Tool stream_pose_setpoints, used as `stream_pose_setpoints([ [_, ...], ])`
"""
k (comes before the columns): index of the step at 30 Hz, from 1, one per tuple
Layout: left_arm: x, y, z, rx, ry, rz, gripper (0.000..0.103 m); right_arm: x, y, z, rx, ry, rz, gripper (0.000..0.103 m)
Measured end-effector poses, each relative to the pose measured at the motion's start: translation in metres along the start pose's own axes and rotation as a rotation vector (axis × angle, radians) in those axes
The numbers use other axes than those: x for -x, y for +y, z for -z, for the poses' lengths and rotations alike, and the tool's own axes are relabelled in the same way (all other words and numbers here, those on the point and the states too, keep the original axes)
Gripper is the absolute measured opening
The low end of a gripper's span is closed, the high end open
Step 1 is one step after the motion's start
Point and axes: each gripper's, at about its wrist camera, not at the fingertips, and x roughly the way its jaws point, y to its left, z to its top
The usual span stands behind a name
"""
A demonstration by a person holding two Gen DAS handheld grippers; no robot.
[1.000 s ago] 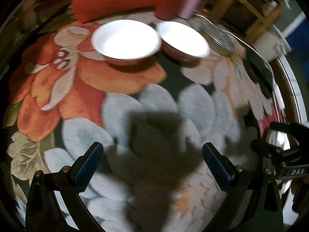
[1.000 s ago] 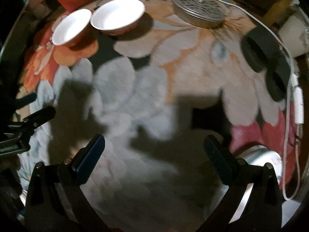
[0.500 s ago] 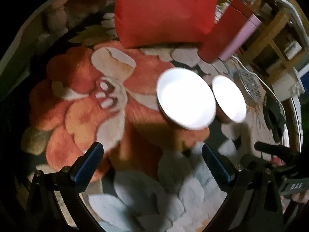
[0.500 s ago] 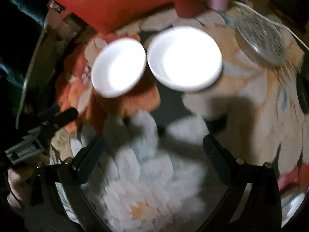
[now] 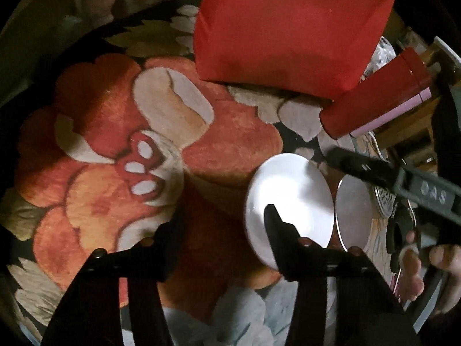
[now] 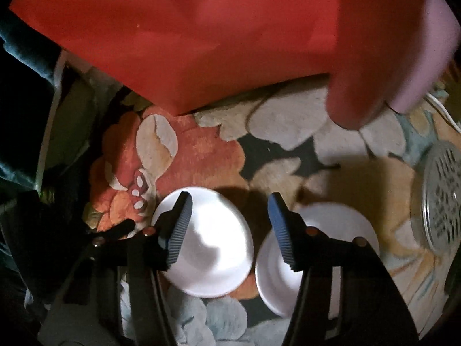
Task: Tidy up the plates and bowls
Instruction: 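Close both grippers on the rim of a white bowl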
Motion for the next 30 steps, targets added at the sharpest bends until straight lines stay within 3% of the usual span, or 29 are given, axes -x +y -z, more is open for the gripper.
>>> stream_pose_setpoints([
  [5, -0.023, -0.011, 0.005, -0.024, 0.064, -0.031, 0.030, -0.021, 0.008, -0.006, 0.058, 0.082, 0.006, 0.033],
  [8, -0.033, -0.009, 0.008, 0.001, 0.089, -0.003, 0.023, -0.032, 0.012, -0.004, 0.087, 0.125, 0.040, 0.030],
  [11, -0.029, -0.009, 0.007, -0.004, 0.074, -0.002, 0.006, -0.036, 0.010, 0.000, 0.064, 0.141, 0.034, 0.027],
  [18, -0.010, 0.020, 0.006, 0.032, 0.045, 0.003, 0.008, -0.033, 0.012, 0.029, -0.017, 0.172, -0.123, 0.027],
  [24, -0.018, 0.015, 0.020, -0.034, 0.093, -0.003, 0.008, -0.046, 0.028, 0.056, 0.053, 0.208, -0.025, 0.026],
  [27, -0.010, 0.015, 0.027, -0.052, 0.054, -0.053, 0.006, -0.044, 0.035, 0.063, 0.079, 0.178, 0.023, 0.009],
  [30, -0.003, 0.022, 0.032, -0.029, 0.061, -0.023, 0.005, -0.037, 0.036, 0.072, 0.054, 0.172, -0.004, 0.009],
])
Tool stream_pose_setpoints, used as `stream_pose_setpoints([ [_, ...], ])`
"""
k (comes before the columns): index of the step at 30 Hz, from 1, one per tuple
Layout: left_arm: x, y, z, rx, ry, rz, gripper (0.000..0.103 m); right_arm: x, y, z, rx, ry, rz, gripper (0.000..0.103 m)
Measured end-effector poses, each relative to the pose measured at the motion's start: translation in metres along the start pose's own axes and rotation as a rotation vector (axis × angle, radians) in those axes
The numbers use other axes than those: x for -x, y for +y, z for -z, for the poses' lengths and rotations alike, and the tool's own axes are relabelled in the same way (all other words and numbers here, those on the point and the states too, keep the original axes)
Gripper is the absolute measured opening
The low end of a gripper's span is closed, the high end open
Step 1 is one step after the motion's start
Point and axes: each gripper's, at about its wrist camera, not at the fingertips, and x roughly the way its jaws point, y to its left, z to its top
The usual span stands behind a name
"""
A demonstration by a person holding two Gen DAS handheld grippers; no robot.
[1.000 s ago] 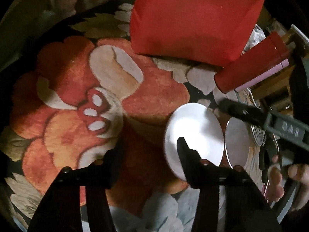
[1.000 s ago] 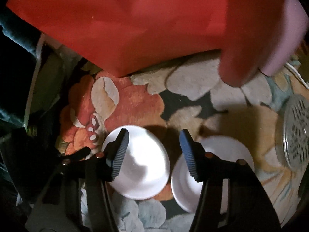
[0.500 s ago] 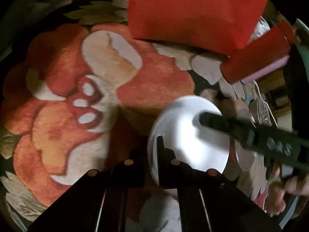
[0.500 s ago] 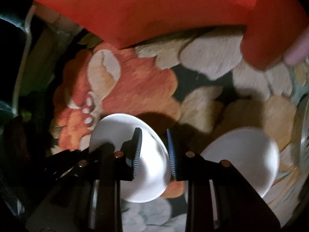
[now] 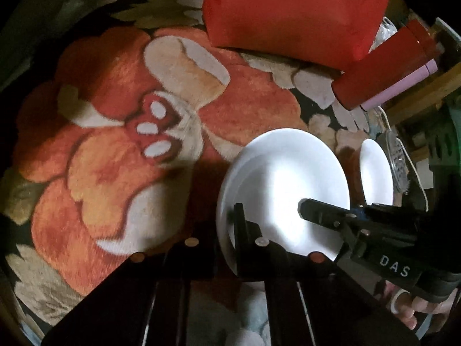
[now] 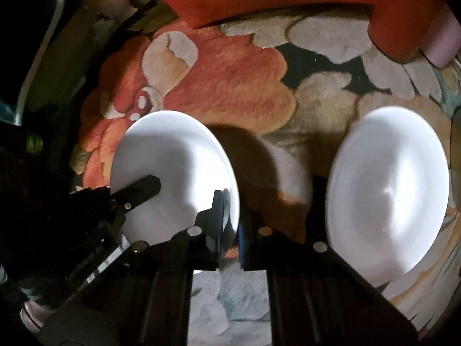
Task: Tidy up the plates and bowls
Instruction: 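Close both grippers on the rim of a white bowl, then carry the white bowl with both grippers over the plate stack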
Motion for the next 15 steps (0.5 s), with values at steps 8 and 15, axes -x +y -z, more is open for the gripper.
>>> stream_pose_setpoints([
  [8, 0.031, -0.015, 0.031, -0.070, 0.007, -0.024, 0.005, 0.025, 0.007, 0.035, -0.046, 0.012, -0.007, 0.009],
  [15, 0.072, -0.050, 0.062, -0.164, 0.017, -0.034, 0.006, 0.067, 0.014, 0.078, -0.103, 0.016, 0.012, 0.009],
])
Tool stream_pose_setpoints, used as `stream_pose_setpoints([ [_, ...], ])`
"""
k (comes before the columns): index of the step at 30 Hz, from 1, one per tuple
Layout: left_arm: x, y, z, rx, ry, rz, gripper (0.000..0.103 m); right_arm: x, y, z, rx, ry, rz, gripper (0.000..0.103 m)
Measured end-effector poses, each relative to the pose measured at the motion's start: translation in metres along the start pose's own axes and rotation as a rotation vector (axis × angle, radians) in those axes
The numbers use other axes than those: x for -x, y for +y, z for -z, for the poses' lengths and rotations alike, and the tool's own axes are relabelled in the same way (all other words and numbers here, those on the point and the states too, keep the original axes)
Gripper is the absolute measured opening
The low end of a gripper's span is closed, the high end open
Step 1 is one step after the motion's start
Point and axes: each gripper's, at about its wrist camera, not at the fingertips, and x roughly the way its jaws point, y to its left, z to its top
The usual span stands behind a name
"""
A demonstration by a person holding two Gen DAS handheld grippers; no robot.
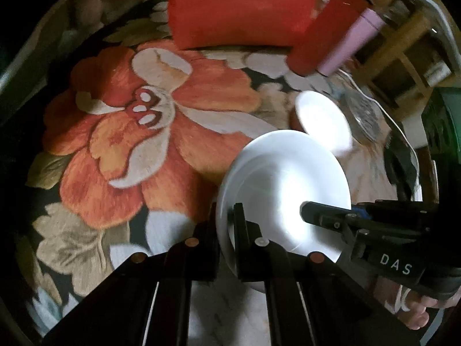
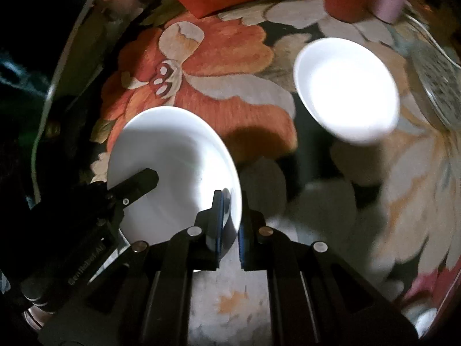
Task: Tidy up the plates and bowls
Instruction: 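Carry the white bowl with both grippers over the plate stack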
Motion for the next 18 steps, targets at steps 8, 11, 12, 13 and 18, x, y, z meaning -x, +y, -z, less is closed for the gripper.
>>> stream_pose_setpoints([
  [8, 0.043, -0.058, 0.032, -0.083, 0.003, 0.037, 0.006, 0.064, -0.013, 0.056, -0.054, -0.026, 0.043, 0.010],
  [11, 0.052, -0.084, 0.047, -0.124, 0.005, 0.053, 0.006, 0.084, -0.028, 0.077, -0.088, -0.033, 0.048, 0.010],
  [12, 0.055, -0.092, 0.053, -0.133, 0.006, 0.061, 0.006, 0.089, -0.032, 0.083, -0.097, -0.035, 0.050, 0.010],
  [13, 0.056, -0.099, 0.058, -0.139, 0.010, 0.069, 0.007, 0.095, -0.037, 0.091, -0.102, -0.036, 0.062, 0.010],
  [18, 0.053, -0.142, 0.080, -0.192, 0.034, 0.108, 0.007, 0.111, -0.065, 0.126, -0.172, -0.043, 0.093, 0.010],
])
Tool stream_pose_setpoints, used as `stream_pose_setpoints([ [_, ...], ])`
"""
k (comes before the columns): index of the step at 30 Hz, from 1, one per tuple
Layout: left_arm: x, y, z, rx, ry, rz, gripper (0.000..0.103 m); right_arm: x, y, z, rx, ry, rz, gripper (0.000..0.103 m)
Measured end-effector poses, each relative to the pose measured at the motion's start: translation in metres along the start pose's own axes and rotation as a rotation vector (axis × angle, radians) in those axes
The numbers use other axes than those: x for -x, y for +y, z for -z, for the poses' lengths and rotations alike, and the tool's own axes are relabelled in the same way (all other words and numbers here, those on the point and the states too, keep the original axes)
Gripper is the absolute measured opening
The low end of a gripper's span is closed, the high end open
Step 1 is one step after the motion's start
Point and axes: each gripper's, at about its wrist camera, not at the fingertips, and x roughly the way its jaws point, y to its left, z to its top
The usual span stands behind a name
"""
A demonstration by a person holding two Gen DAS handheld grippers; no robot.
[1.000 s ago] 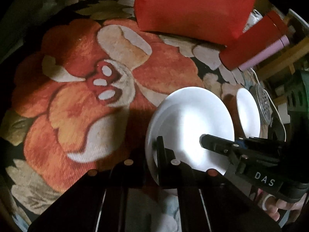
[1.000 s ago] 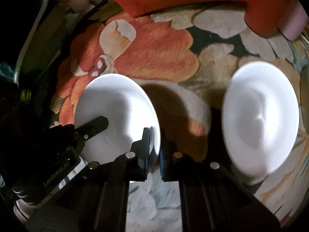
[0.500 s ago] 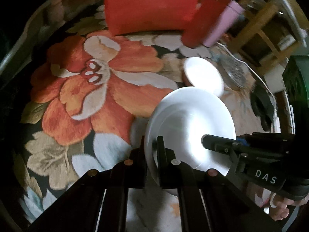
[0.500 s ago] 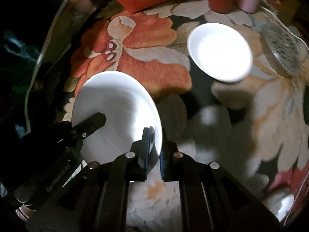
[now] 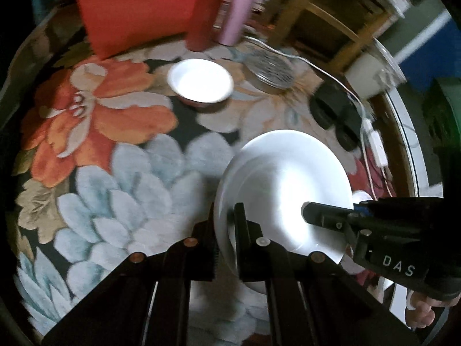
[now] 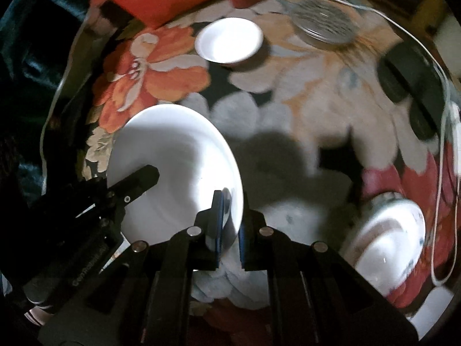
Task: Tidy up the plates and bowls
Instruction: 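Carry the white bowl with both grippers over the plate stack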
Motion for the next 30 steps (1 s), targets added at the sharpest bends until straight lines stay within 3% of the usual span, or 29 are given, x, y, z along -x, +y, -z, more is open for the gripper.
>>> stream_pose_setpoints([
  [7, -0.020, -0.055, 0.017, -0.126, 0.040, 0.051, 0.007, 0.009, -0.063, 0.042, -0.182, 0.009, -0.039, 0.010],
  [25, -0.073, -0.170, 0.026, -0.268, 0.101, 0.169, 0.007, 0.032, -0.160, 0.090, -0.297, -0.004, 0.065, 0.012],
  [30, -0.100, -0.203, 0.039, -0.319, 0.167, 0.181, 0.007, 0.028, -0.194, 0.112, -0.372, 0.008, 0.082, 0.012],
])
